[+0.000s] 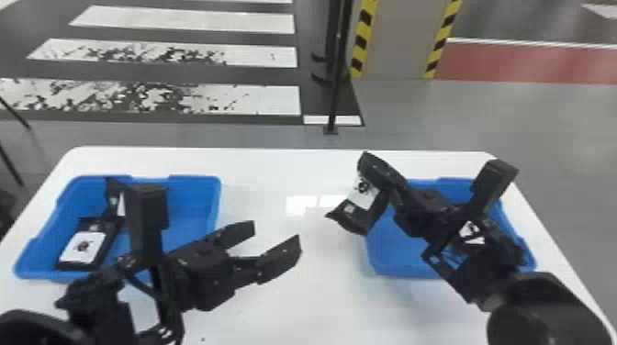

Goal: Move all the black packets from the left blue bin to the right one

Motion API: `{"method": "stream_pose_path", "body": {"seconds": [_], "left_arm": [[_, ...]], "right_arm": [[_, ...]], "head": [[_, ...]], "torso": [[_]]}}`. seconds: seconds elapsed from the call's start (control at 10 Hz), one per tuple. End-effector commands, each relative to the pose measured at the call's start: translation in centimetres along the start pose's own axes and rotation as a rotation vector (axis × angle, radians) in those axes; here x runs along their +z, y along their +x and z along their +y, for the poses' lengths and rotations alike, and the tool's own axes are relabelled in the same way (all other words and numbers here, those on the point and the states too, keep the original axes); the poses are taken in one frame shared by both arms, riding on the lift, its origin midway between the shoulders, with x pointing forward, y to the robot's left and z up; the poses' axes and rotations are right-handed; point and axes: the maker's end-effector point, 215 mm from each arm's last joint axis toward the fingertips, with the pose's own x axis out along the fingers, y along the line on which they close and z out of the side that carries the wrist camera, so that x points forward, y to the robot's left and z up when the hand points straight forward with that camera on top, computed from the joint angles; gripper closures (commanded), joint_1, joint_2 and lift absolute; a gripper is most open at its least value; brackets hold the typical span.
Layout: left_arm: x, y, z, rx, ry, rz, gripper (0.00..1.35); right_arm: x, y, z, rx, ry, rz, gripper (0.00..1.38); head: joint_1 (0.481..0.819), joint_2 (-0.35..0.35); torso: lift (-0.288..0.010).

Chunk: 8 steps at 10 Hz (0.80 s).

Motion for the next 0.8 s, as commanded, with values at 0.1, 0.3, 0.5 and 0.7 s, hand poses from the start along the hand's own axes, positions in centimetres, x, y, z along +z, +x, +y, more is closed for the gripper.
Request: {"method": "stream_pose_path", "body": {"seconds": [0.1, 0.3, 0.5, 0.7], "left_arm": [[1.2, -2.5, 2.1, 0.073, 0.008, -0.035, 0.17], [2.0, -4.6, 4.8, 0.151, 0.023, -0.053, 0.17], [2.5, -6.2, 6.5, 0.204, 0.038, -0.061, 0.17], [3.0, -7.3, 7.9, 0.244, 0.052, -0.067, 0.17]], "right_arm": [[0.2, -1.1, -9.6, -0.173, -0.105, 0.051, 1.28], [0.5, -4.1, -15.9, -0.318, -0.193, 0.082, 0.55], [0.1, -7.1, -15.1, -0.372, -0.233, 0.081, 0.03], [0.7, -9.5, -9.7, -0.352, -0.296, 0.056, 0.11]], "head": [[0.695, -0.140], [0.695, -0.171], [0.695, -0.199], [0.695, -0.182]], "torso": [[-0.140], [-0.140], [-0.140], [-0.140]]}}
